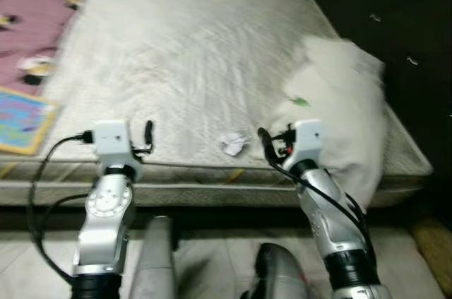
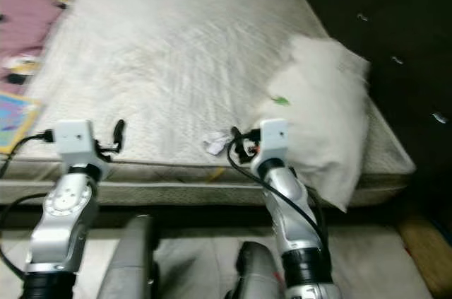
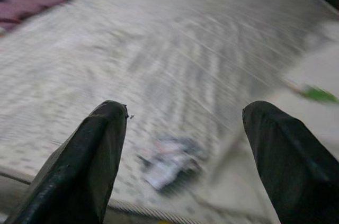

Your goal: Clean up the room

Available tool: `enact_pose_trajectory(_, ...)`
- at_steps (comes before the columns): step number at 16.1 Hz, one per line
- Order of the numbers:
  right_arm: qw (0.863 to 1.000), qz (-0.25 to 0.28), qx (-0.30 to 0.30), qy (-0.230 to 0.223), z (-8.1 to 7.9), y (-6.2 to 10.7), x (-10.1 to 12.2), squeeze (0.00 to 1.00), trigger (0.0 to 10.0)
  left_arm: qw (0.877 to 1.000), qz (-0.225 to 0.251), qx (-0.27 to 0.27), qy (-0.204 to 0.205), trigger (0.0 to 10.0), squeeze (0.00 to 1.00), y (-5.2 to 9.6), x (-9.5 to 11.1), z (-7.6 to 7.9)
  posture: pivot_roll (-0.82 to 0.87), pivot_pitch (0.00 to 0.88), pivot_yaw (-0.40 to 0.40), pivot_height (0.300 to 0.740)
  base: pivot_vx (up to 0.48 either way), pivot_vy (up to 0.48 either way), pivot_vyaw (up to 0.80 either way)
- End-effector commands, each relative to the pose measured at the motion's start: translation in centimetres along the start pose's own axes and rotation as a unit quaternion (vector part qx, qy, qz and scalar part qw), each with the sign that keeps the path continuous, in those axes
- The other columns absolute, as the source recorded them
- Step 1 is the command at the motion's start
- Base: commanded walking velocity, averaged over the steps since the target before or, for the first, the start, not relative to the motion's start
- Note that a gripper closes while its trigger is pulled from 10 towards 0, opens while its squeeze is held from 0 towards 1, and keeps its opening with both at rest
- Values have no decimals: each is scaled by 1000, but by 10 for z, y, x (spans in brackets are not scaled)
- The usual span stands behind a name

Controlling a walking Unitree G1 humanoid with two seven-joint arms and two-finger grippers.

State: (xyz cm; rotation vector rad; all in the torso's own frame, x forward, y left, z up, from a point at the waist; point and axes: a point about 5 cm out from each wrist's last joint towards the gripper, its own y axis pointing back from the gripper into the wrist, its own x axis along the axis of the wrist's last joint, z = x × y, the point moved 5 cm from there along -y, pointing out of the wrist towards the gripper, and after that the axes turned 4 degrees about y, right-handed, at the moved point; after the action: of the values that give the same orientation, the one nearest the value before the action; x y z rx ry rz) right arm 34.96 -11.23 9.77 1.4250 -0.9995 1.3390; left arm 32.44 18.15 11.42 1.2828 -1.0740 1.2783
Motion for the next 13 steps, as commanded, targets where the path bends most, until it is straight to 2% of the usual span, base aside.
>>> enact_pose_trajectory(1, 1000, -3, -7, 4, 8, 1, 1, 0, 10000, 1000, 2, -16, 7, 10000, 0, 0, 4, 16, 55, 74, -132, 609, 0, 0, 563)
enact_pose_trajectory(3, 1000, 1, -2, -2, 4, 1, 4, 0, 10000, 1000, 4, -19, 9, 10000, 0, 2, 5, 20, 49, 97, -131, 609, 0, 0, 0)
enact_pose_trajectory(5, 1000, -2, -9, 2, 7, 2, 2, 0, 10000, 1000, -9, -18, 12, 10000, 0, 5, -4, 18, 50, 87, -132, 609, 0, 0, 0)
enact_pose_trajectory(8, 1000, -3, -12, 1, 7, 1, 3, 0, 10000, 1000, -10, -17, 12, 10000, 0, 3, -3, 15, 53, 87, -127, 609, 0, 0, 0)
enact_pose_trajectory(13, 1000, 3, -3, -1, -1, 0, 5, 0, 10000, 999, -9, -29, 13, 10000, 0, 0, -2, 18, 54, 72, -124, 554, 0, 0, 0)
